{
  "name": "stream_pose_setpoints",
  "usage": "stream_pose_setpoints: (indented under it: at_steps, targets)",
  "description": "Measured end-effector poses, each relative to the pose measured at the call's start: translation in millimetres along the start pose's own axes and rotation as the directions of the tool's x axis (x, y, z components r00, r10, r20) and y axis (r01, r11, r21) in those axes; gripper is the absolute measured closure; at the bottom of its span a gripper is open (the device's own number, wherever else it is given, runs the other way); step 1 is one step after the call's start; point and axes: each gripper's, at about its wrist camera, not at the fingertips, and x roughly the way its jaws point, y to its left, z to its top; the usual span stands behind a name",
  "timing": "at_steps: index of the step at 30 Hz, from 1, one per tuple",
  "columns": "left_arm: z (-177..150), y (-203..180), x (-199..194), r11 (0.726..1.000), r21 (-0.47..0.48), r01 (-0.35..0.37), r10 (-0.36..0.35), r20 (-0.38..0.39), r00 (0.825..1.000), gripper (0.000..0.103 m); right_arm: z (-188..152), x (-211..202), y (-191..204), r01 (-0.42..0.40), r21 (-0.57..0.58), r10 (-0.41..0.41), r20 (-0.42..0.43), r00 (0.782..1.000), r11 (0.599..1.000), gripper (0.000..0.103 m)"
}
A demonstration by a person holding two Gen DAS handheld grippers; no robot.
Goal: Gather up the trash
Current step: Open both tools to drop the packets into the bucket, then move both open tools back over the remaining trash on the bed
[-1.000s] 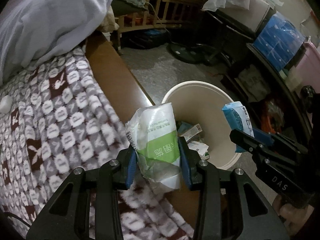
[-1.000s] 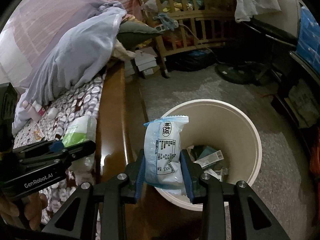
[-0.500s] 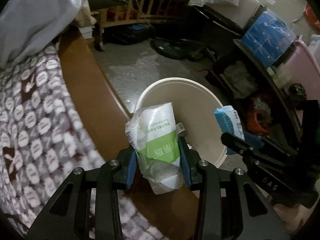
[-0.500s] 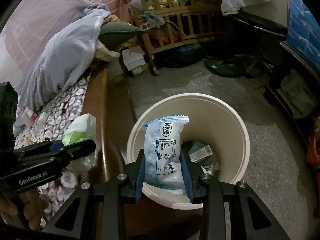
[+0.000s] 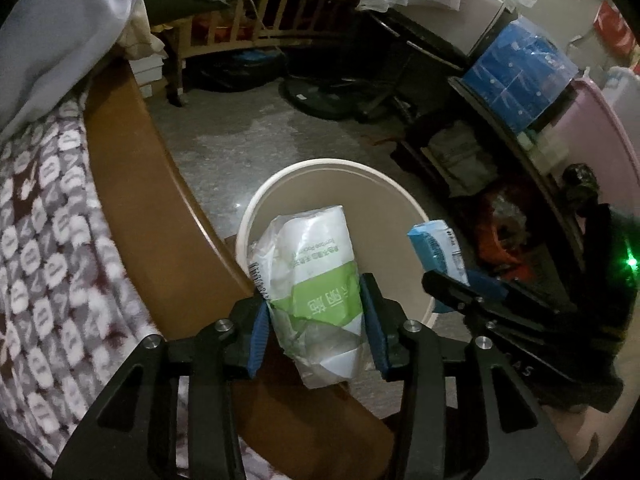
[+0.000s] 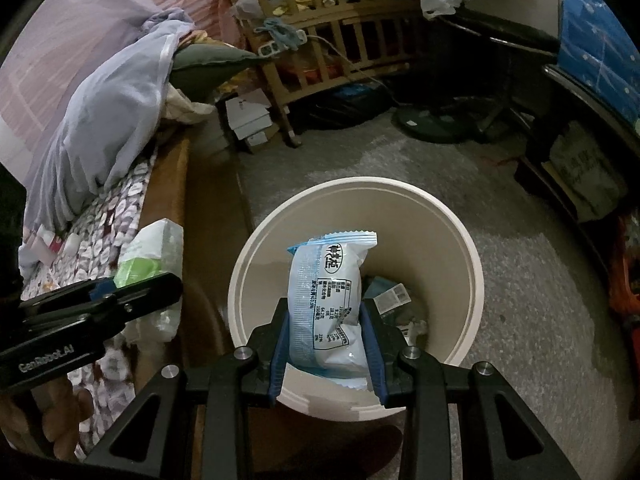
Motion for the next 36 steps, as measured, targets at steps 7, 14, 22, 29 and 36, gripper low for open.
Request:
stream_pose_setpoints:
  at_steps: [7, 14, 22, 29, 36]
  targets:
    - [-0.6, 5.5, -4.1, 1.0, -0.018, 0.026, -0.026, 0.011, 1.0, 0.051, 3.3, 2.4, -1.5, 0.024, 0.022, -0.024, 0.002, 1.0, 0.999, 0.066]
    - [-1.9, 14.7, -11.8, 0.998, -0.051, 0.035, -0.034, 0.015, 0.999, 0.043, 2.5, 2.6, -2.3, 0.043, 0.045, -0.044, 0.003, 0.999, 0.998, 0.056]
    - [-11.9, 27.5, -32.0, 0.997, -0.064, -0.052, 0.056, 0.049, 0.997, 0.043, -0.3, 0.4, 16.1, 0.036, 0.007, -0.036, -0.001, 0.999, 0.999, 0.056]
    - [-25.5, 57.2, -55.0, 0.984, -0.101, -0.143, 0.151, 0.077, 0.985, 0.043, -1.7, 1.8, 44.8, 0.013, -0.038, -0.013, -0.009, 1.0, 0.999, 0.055]
    - [-43.0, 91.8, -77.7, 0.962, -0.15, -0.227, 0.242, 0.087, 0.966, 0.043, -2.3, 2.4, 83.6, -0.008, -0.101, 0.008, -0.006, 1.0, 0.995, 0.052]
